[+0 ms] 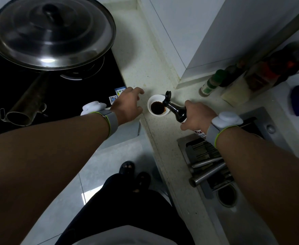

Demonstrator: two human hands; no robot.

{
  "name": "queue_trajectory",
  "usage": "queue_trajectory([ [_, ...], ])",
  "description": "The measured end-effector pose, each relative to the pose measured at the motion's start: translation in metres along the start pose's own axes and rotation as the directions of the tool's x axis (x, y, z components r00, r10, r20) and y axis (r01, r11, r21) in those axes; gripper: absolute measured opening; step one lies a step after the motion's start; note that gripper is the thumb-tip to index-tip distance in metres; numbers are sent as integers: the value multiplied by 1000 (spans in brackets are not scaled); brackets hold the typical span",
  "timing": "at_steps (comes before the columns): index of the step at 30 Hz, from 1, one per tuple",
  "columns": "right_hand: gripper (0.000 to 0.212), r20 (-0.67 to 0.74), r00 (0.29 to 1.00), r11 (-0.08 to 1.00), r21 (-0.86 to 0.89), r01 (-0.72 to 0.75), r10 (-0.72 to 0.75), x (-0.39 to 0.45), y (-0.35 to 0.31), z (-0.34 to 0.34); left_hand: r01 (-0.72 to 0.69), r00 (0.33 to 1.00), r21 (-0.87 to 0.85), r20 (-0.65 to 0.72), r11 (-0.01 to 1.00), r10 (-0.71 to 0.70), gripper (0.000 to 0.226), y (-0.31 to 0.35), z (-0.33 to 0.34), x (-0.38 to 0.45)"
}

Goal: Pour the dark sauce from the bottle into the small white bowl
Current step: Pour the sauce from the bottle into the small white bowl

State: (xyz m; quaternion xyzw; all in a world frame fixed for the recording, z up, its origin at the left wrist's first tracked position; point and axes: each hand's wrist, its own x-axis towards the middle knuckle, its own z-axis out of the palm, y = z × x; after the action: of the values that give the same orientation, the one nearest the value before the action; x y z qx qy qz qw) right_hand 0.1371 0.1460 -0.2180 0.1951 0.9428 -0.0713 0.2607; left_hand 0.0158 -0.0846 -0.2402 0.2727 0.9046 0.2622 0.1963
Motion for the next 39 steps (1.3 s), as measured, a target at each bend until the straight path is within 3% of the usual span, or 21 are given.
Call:
queue_trajectory([
  [39, 55, -235, 963, 953, 237, 187, -131, -7, -7, -14, 35, 999, -20, -17, 999, -35, 57, 13, -20, 4],
])
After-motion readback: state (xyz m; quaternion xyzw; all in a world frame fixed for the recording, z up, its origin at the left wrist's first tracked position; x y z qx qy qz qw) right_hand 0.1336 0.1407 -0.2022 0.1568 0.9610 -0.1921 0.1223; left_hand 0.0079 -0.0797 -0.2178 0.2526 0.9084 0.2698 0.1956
